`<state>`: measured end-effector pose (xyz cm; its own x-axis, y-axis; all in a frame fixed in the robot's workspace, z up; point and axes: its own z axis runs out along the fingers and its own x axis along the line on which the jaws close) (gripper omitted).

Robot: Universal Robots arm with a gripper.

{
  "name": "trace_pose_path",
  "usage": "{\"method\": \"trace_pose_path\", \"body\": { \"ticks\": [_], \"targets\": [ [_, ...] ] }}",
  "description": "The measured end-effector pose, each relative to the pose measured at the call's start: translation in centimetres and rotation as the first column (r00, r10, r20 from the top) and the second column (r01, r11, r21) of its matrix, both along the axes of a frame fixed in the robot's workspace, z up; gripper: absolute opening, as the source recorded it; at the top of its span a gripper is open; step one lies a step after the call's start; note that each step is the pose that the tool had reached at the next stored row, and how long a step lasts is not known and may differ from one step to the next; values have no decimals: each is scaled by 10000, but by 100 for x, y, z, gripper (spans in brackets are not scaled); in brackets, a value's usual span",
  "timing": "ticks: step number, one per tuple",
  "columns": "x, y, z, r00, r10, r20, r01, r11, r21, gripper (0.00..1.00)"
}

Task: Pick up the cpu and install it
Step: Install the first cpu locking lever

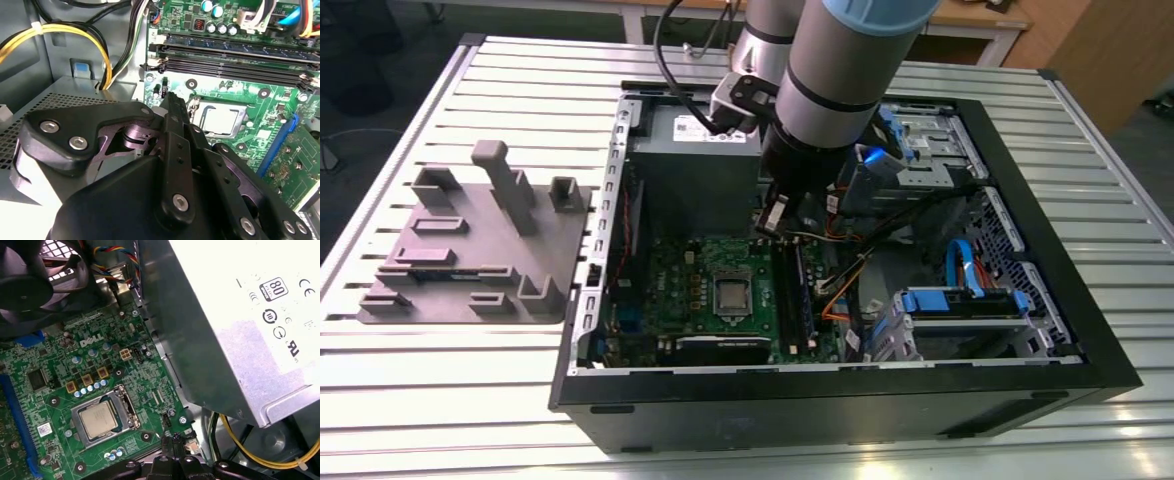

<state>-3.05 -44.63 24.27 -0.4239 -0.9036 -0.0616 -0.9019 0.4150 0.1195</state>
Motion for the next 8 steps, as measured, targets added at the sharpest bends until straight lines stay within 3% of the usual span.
{"method": "trace_pose_path", "body": {
  "ticks": [8],
  "targets": [
    [-14,24,-22,10000,43,0,-43,10000,40,10]
  ]
}}
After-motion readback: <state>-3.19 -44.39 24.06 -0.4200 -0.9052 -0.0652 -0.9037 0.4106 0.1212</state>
